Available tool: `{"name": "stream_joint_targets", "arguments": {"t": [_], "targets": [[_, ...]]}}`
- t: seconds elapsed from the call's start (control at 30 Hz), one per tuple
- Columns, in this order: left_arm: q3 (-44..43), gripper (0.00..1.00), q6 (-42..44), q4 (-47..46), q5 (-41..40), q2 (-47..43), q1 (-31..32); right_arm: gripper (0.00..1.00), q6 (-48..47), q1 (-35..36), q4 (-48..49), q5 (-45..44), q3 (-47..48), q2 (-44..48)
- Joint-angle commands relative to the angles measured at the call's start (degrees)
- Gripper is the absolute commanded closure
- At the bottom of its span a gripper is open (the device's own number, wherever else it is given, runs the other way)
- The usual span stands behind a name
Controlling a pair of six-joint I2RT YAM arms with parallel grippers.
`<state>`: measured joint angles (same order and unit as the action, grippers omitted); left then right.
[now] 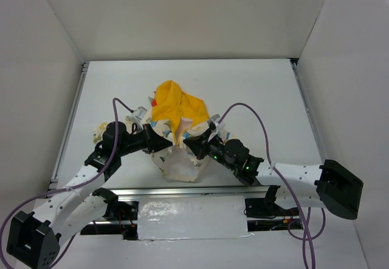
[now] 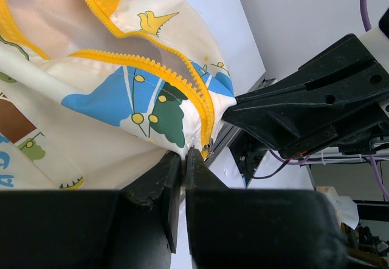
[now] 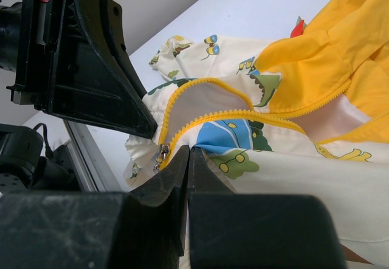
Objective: Zip up the jacket
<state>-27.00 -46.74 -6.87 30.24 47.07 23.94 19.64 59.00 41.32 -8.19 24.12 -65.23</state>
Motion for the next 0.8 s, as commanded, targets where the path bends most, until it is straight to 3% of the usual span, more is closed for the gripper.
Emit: {"name": "stream_joint_targets", "arguments": {"t": [0.0, 0.77], "targets": [[-0.1, 1.00, 0.0, -2.6, 0.3, 0.0, 0.4, 1.00, -0.9, 0.1, 3.2, 0.2, 2.5, 1.4], [-2.6, 1.00, 0.6, 1.3, -4.1, -2.5, 0.6, 1.00, 0.0, 0.1, 3.9, 2.5, 1.0, 0.8]]}}
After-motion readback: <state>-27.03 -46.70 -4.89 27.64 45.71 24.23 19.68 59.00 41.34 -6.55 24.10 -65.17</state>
